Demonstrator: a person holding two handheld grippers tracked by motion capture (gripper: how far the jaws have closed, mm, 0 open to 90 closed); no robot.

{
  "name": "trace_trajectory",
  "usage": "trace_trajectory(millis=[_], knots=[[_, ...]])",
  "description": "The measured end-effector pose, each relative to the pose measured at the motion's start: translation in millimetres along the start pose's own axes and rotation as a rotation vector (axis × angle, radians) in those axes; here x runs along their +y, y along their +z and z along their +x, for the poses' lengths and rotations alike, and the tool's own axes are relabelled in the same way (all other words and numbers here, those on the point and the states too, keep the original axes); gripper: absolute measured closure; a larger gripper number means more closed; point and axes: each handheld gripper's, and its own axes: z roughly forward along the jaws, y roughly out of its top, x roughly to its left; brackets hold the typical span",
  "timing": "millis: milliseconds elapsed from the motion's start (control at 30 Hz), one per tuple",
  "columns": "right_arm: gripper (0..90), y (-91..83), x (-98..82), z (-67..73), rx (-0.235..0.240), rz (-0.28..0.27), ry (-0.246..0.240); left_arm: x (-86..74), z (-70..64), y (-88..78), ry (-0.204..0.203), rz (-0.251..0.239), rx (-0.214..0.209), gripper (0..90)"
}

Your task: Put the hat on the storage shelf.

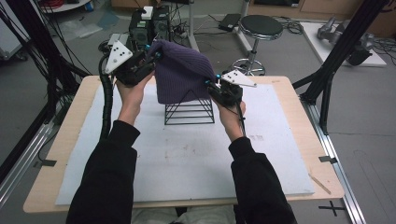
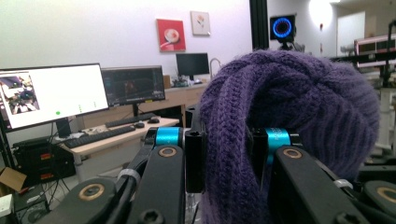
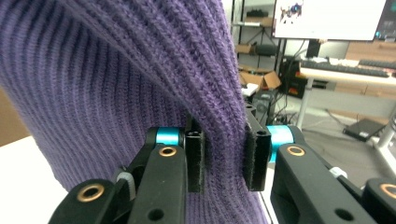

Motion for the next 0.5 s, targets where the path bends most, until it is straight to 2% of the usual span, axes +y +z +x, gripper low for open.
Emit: trace_trajectory(millis=[167,300,500], knots=[[74.9,-1.0,-5.6,-2.5,-0.015,0.023,0.004,-1.2,-7.7,3.2,0.009,0.02,-0.021,75.4],[75.0,-2.1,-9.8,-4.4,-0.017,0.053,0.021,-4.8,-9.5,5.9,-0.018,0.075,-0.03,75.0],[75.1,-0.7,-19.1,-5.0,-0.013,0.082,0.032,-14.1,-10.7,6.0,-0.013,0.096,-0.017,75.1]])
